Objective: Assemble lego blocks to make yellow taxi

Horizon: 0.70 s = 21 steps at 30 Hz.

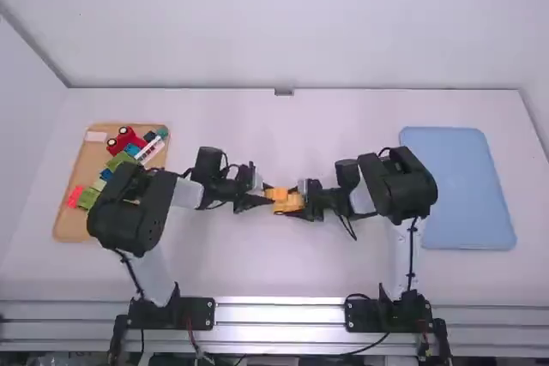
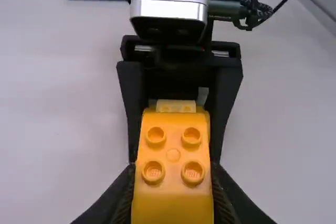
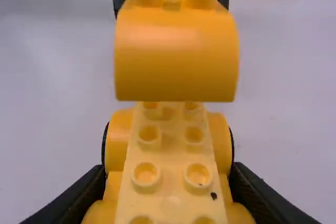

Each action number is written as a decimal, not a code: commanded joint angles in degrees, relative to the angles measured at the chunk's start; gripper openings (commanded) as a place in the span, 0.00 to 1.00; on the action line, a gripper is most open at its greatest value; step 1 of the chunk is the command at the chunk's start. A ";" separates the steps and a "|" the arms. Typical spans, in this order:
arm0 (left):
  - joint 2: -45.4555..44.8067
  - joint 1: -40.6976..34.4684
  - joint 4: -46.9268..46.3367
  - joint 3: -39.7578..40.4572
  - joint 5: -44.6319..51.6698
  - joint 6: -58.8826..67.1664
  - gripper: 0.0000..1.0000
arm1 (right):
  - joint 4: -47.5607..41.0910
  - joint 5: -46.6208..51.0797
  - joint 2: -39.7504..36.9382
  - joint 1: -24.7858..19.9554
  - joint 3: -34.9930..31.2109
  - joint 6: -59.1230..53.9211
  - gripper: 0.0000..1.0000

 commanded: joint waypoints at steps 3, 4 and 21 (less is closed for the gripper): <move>3.48 -1.51 -2.01 3.82 3.26 0.26 0.02 | -0.31 0.90 0.48 0.24 0.48 0.28 0.40; 4.28 -1.99 -2.10 4.50 3.48 0.22 0.02 | -0.33 0.92 0.50 0.22 0.46 0.28 0.39; 7.26 -4.04 -4.94 5.18 0.33 -0.17 0.02 | -0.11 0.90 0.50 0.17 0.20 0.26 0.39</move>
